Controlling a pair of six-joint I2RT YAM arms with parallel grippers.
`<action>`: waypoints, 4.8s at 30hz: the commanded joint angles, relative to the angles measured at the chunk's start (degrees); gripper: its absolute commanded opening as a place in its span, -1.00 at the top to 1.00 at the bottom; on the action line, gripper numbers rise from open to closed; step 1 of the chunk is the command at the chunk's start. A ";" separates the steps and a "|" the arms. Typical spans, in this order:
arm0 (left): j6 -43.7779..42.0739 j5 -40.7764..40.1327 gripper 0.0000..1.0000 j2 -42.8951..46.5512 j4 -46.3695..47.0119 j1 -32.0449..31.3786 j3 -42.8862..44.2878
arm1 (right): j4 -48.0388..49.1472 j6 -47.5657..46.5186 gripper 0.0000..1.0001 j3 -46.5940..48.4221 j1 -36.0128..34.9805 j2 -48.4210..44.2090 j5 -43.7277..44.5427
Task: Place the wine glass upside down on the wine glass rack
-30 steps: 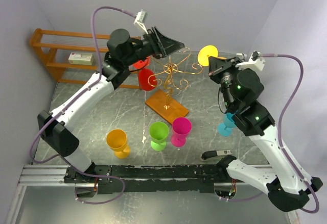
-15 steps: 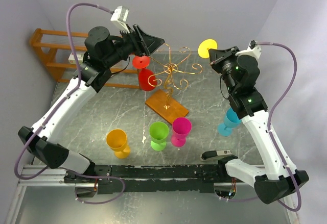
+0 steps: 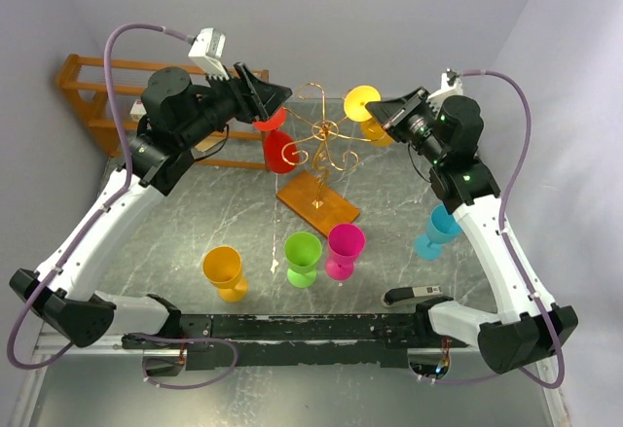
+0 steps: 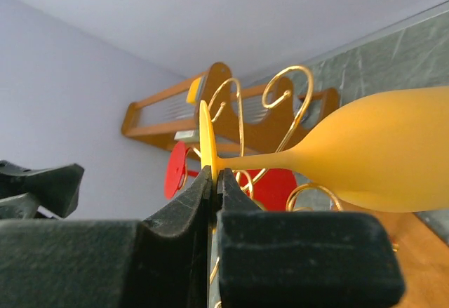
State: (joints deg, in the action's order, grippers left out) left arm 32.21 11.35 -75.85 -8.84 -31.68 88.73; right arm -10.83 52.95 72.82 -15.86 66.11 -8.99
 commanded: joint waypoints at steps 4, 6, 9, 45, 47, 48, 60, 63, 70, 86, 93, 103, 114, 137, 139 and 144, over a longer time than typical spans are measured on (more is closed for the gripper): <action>-2.97 -5.73 -0.35 3.47 -4.72 0.53 -2.85 | -1.92 -0.52 1.00 0.03 0.41 -1.90 -8.73; -3.24 -6.24 -0.34 3.71 -6.07 0.48 -2.90 | -2.64 -0.77 1.00 -0.13 0.43 -2.22 -9.47; -3.59 -7.38 -0.34 4.76 -6.55 0.48 -3.35 | -4.53 -1.54 1.00 0.11 0.43 -2.69 -9.50; -6.40 -13.01 -0.34 7.65 -9.01 0.48 -3.30 | -13.40 -3.20 1.00 0.03 0.51 -7.00 9.67; -6.53 -13.18 -0.34 7.59 -9.01 0.49 -3.22 | -12.51 -3.20 1.00 -0.48 0.56 -6.62 9.61; -6.62 -13.32 -0.34 7.64 -9.00 0.48 -3.21 | -12.20 -3.28 1.00 -0.59 0.54 -6.49 9.65; -7.57 -15.17 -0.34 8.46 -9.61 0.48 -3.45 | -10.51 -4.81 0.54 -0.32 0.49 -4.15 8.94; -7.96 -15.92 -0.34 8.82 -10.24 0.48 -3.48 | -11.03 -5.40 0.44 0.07 0.51 -3.51 9.21; -8.78 -17.66 -0.34 10.08 -12.02 0.48 -3.56 | -11.71 -6.56 0.16 0.67 0.56 -3.02 9.89; -11.19 -23.02 -0.39 12.93 -14.17 0.48 -4.75 | -12.32 -10.38 -0.52 0.13 0.56 -7.57 18.76; -20.98 -28.38 -0.47 12.10 -3.64 0.48 -4.47 | -7.60 -12.07 -0.52 -4.31 0.56 -10.33 28.24; -38.44 -25.75 -0.71 1.21 24.00 1.81 -3.48 | 2.27 -10.01 -0.46 -9.37 0.52 -9.62 42.87; -38.07 -21.03 -0.74 -13.62 21.26 6.29 12.89 | -3.80 -17.98 -0.47 1.40 0.65 -2.71 54.45; -18.18 -13.83 -0.70 -6.50 7.02 6.28 11.68 | -58.90 -9.27 -0.31 7.11 1.24 -6.18 46.34; -18.03 -13.18 -0.69 -5.69 6.64 6.28 11.07 | -62.31 -6.38 -0.29 5.52 1.35 -5.70 44.59; -17.70 -13.77 -0.68 -4.32 5.55 6.28 10.61 | -64.96 -2.76 -0.27 1.22 1.71 -5.22 42.33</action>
State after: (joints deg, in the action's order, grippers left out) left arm 13.15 -4.19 -81.58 -2.11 -25.39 100.22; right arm -68.23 44.95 76.62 -14.83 60.99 35.88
